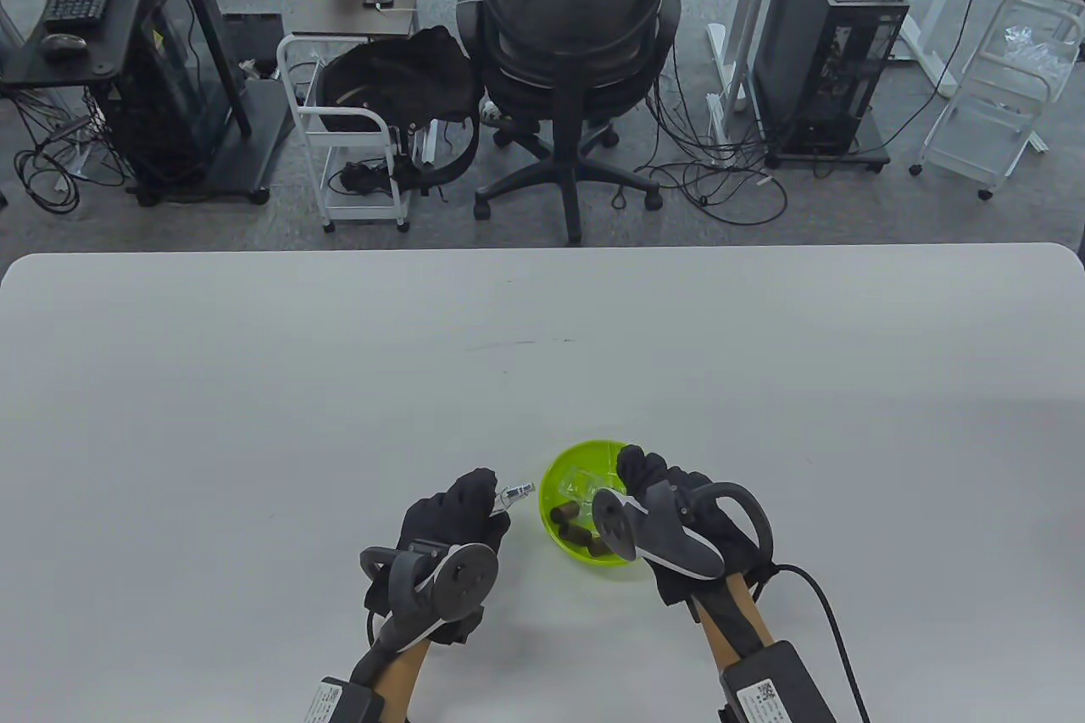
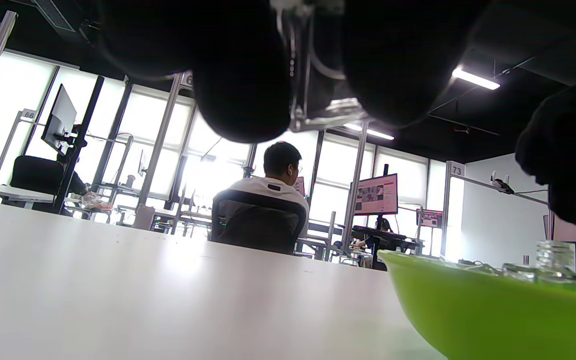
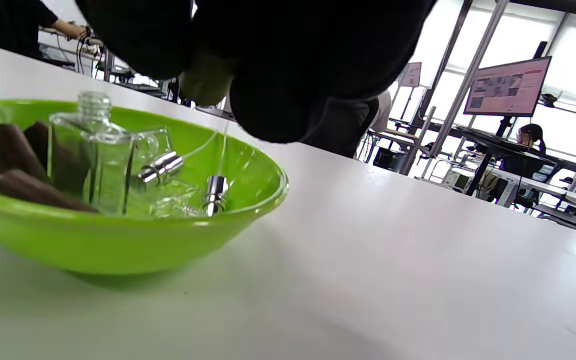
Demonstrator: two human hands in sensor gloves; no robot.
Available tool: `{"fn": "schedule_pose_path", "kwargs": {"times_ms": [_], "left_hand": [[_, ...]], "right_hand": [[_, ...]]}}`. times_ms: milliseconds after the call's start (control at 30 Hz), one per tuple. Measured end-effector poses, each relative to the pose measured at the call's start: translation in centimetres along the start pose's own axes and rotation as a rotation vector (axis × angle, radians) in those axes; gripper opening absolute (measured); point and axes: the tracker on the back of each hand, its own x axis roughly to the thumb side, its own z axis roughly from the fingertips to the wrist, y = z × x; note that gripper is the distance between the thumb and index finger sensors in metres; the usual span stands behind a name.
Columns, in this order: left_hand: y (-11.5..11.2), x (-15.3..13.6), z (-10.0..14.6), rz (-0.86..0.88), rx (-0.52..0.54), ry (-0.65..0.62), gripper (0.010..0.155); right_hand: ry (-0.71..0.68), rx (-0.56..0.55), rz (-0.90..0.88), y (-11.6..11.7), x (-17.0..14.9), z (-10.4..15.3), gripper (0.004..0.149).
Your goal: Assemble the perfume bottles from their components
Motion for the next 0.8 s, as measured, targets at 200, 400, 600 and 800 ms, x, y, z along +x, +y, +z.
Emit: {"fn": "schedule_pose_path", "kwargs": {"times_ms": [200,400,600,800], "left_hand": [[0.0,0.7,0.1,0.005,-0.003,-0.033,0.056],[-0.2,1.9,0.4,0.007,-0.016,-0.082,0.057],[-0.2,2.8,0.6,-0.006,-0.011,-0.120,0.057],[-0.1,3.4,0.8,-0.008,-0.006,-0.151,0.056]], "right_hand": [[-0.062,-0.137,-0.293,-1.0,-1.4,1.2,0.055],[-0.212,-0.133,-0.525,-0.9,-0.3,2.0,0.054],[-0.259,-0.114,-0.517,-0.9,0.7,2.2,0.051],[-0.279,-0.101,-0.534,-0.5,1.2,2.2,0.050]]}}
